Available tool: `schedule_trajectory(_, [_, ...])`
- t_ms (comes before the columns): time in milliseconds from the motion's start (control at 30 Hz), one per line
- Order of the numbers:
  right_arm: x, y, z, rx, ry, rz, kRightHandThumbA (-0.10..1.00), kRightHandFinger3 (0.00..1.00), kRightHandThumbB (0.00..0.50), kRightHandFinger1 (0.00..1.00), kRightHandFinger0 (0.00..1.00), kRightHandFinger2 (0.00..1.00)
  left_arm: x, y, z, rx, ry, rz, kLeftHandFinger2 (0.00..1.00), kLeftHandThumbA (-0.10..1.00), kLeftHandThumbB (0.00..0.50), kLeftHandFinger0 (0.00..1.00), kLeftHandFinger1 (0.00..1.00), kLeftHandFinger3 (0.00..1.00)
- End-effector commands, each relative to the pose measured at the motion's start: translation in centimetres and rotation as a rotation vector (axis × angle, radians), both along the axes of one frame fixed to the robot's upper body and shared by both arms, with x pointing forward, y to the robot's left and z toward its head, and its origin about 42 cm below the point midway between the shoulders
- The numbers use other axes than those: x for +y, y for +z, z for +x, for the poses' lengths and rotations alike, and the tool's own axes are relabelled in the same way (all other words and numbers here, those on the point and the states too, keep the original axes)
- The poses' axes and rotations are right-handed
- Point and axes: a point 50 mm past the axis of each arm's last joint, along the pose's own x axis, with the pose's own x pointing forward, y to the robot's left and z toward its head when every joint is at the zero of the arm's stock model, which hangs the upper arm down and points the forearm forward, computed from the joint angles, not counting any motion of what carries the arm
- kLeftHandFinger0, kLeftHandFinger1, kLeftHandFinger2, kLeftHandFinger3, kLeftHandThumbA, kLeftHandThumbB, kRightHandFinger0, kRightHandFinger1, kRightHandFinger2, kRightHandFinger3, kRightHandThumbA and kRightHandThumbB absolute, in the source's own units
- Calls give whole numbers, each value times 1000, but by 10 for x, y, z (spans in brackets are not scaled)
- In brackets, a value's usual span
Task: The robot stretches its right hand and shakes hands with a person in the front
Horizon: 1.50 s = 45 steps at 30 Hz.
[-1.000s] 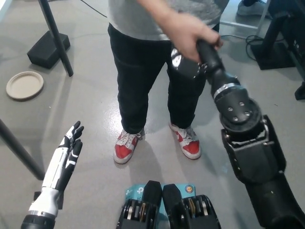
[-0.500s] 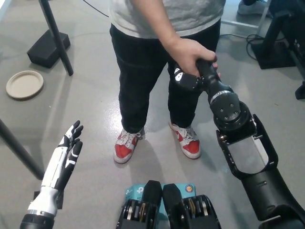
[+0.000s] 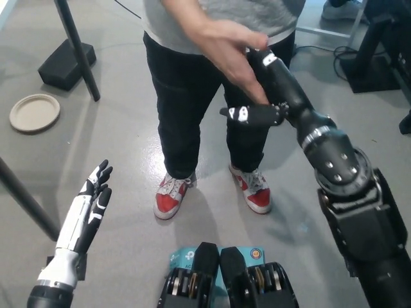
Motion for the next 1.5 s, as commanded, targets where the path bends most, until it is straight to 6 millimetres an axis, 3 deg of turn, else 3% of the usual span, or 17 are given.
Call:
schedule_trajectory(0, [-11,23,-16,-105,68,51,897,1000,500,1000,1000,1000,1,15,6,-44,-24,19,1000,1000,108,1000,1000,1000])
schedule_trajectory(233, [-39,13,-37,-93,20,38,928,1000,500,1000,1000,1000,1,14,5,-50,-23,33,1000,1000,95,1000,1000,1000])
schedule_trajectory(433, [-79,-38,-33,60,-85,53,1000,1000,500,1000,1000,1000,-1,15,8,-49,-28,26,1000,1000,110,1000,1000,1000])
schedule_trajectory(467, [-82,-42,-33,68,-92,53,1000,1000,488,1000,1000,1000,-2,15,8,-48,-28,23,1000,1000,110,1000,1000,1000])
schedule_trajectory(500, [-93,-65,-34,114,-126,66,1000,1000,477,1000,1000,1000,-1,15,9,-54,-35,14,1000,1000,93,1000,1000,1000])
schedule_trajectory(567, [-101,-85,-35,133,-133,126,1000,1000,406,1000,1000,1000,-1,14,10,-54,-35,16,1000,1000,97,1000,1000,1000])
schedule_trajectory(600, [-106,-97,-34,157,-131,207,1000,1000,399,1000,1000,1000,-3,14,11,-58,-36,12,1000,1000,91,1000,1000,1000])
schedule_trajectory(667, [-109,-118,-34,197,-110,374,1000,1000,362,1000,1000,1000,-1,12,8,-53,-27,10,1000,1000,95,1000,1000,1000])
schedule_trajectory(800, [-114,-136,-35,196,-106,548,1000,1000,325,1000,1000,1000,-2,7,4,-46,-26,0,1000,1000,95,1000,1000,1000])
schedule_trajectory(1167, [-105,-164,-51,224,-113,550,1000,1000,311,1000,1000,1000,-2,-4,-14,-16,-8,-10,1000,1000,101,1000,1000,1000])
schedule_trajectory(1267, [-105,-167,-55,225,-117,529,1000,1000,317,1000,1000,1000,-1,-7,-16,-1,-5,-18,1000,1000,104,1000,1000,1000])
schedule_trajectory(1333, [-103,-167,-57,213,-117,533,1000,1000,285,1000,1000,1000,0,-9,-17,1,-3,-16,1000,1000,97,1000,1000,1000])
schedule_trajectory(1467, [-103,-169,-59,216,-106,490,1000,1000,295,1000,1000,1000,1,-10,-19,3,-4,-26,1000,1000,95,1000,1000,1000])
